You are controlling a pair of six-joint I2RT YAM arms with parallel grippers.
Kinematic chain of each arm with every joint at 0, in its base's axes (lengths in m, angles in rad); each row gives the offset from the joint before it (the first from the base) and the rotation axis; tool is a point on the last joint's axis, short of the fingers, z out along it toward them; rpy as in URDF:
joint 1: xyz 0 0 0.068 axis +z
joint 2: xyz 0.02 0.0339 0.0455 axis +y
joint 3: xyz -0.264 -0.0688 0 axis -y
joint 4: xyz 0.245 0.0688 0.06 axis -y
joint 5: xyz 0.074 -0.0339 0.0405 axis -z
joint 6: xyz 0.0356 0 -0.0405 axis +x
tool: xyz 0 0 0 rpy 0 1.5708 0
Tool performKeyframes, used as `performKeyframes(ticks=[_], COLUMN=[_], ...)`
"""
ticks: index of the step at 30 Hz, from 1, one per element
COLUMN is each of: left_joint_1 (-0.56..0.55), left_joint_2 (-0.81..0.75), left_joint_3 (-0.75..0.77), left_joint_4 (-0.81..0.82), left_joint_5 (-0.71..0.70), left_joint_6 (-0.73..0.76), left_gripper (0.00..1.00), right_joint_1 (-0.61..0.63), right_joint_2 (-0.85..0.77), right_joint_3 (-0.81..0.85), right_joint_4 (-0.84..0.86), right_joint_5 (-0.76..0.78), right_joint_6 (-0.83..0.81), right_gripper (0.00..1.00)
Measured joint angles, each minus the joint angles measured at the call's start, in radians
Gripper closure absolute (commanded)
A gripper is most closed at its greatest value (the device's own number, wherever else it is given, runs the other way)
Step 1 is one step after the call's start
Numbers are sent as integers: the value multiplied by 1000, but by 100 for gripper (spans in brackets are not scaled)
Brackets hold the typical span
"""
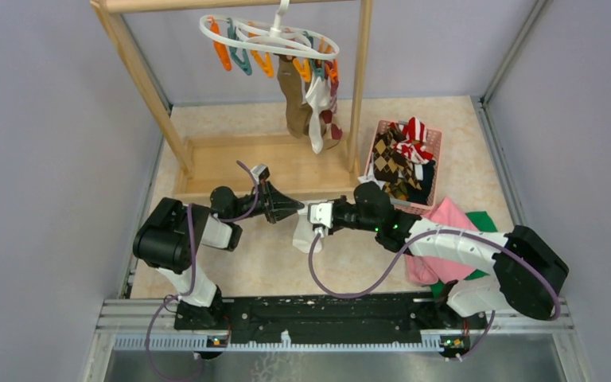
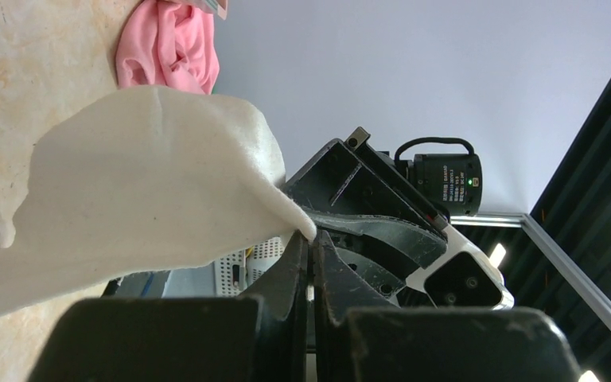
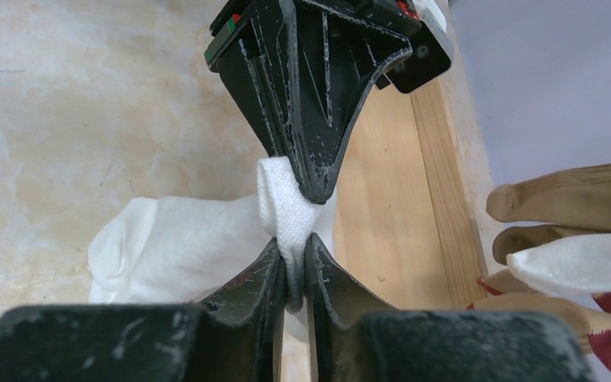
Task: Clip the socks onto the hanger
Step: Pick up the sock from the bin.
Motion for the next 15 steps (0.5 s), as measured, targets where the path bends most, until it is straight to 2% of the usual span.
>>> performKeyframes(ticks=[3, 7, 10, 15], left_joint_1=[0, 0, 6, 15], left_joint_2=[0, 0, -18, -192], left_joint_3=[0, 2, 6, -29], left_joint_4=[0, 2, 0, 4], left_joint_5=[0, 1, 1, -27], left_joint_6=[1, 21, 69, 232], left_gripper=[85, 66, 56, 37], right_joint_1=[0, 0, -1, -62], right_joint_2=[-5, -35, -59, -84], right_joint_3=[0, 0, 5, 21], right_joint_4=[-2, -28, -71, -96], right_joint_5=[7, 10, 0, -109], right_joint_6=[2, 20, 44, 150], right_gripper=[94, 96, 97, 98])
